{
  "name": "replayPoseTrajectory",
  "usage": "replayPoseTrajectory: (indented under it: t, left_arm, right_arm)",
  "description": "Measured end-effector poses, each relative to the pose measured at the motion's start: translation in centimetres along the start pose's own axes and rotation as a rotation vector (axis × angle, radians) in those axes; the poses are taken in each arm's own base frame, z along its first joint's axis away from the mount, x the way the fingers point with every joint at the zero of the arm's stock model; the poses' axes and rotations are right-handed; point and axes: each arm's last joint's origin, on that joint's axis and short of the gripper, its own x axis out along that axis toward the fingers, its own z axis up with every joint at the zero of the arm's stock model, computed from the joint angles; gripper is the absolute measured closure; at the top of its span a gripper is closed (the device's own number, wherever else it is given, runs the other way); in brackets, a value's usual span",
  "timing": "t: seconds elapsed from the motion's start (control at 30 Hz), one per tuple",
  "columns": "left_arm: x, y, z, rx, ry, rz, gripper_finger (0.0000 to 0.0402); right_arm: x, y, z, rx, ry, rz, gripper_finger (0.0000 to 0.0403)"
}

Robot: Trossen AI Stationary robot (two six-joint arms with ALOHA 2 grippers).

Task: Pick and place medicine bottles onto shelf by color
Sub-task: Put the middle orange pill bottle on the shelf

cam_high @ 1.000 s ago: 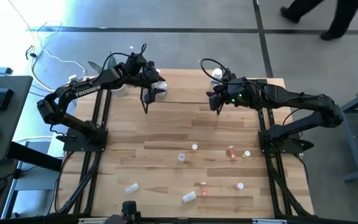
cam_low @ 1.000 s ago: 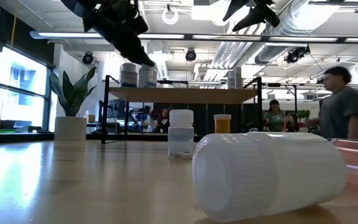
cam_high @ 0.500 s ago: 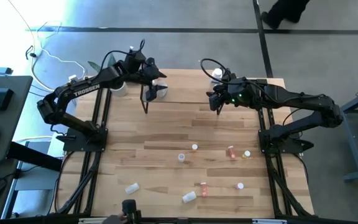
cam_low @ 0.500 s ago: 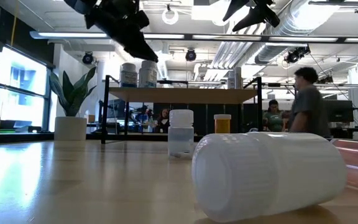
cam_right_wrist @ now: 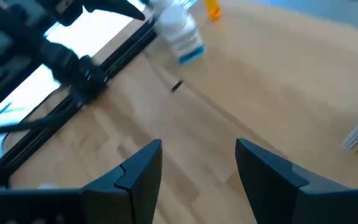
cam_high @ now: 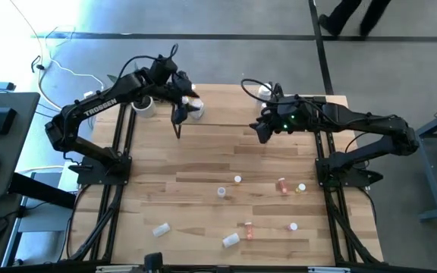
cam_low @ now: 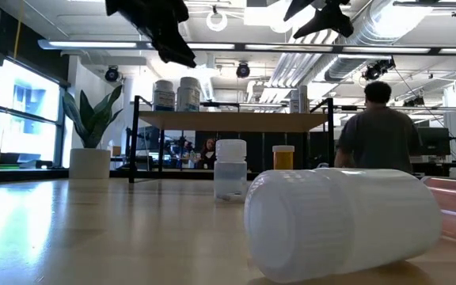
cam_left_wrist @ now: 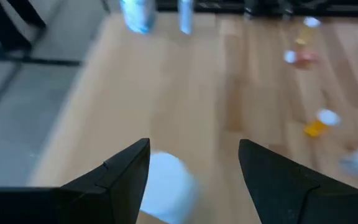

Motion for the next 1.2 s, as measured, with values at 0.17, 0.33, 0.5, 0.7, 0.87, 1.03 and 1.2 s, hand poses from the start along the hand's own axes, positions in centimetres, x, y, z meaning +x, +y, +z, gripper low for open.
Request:
replayPoseTrajectory:
  t: [0.17, 0.33, 0.5, 0.7, 0.87, 1.03, 1.2]
  left_arm:
    - [0.6, -2.6, -1.2, -0.038, 0.068, -0.088, 0.0165]
    - [0.8, -5.8, -1.7, -0.030, 0.071, -0.150, 0.0165]
    - [0.9, -8.7, -2.2, -0.063, 0.070, -0.211, 0.0165]
    - [1.1, -12.1, -3.0, -0.096, 0.048, -0.237, 0.0165]
    - [1.3, -14.6, -3.7, -0.090, 0.054, -0.210, 0.0165]
    - [1.5, -16.8, -4.2, -0.094, 0.079, -0.169, 0.0165]
    - [1.2, -18.9, -4.4, -0.093, 0.082, -0.133, 0.0165]
  right_arm:
    - [0.1, 0.1, -0.9, -0.015, 0.112, 0.033, 0.0208]
    - [0.9, 1.2, -2.2, -0.063, 0.179, 0.043, 0.0208]
    - [2.3, 2.5, -4.1, -0.118, 0.259, 0.045, 0.0208]
    - [3.7, 4.2, -6.1, -0.179, 0.343, 0.070, 0.0208]
    - [4.9, 5.3, -7.7, -0.252, 0.412, 0.089, 0.0208]
    - [6.2, 5.8, -8.9, -0.340, 0.498, 0.144, 0.0208]
    - [7.9, 6.3, -9.8, -0.442, 0.561, 0.218, 0.0208]
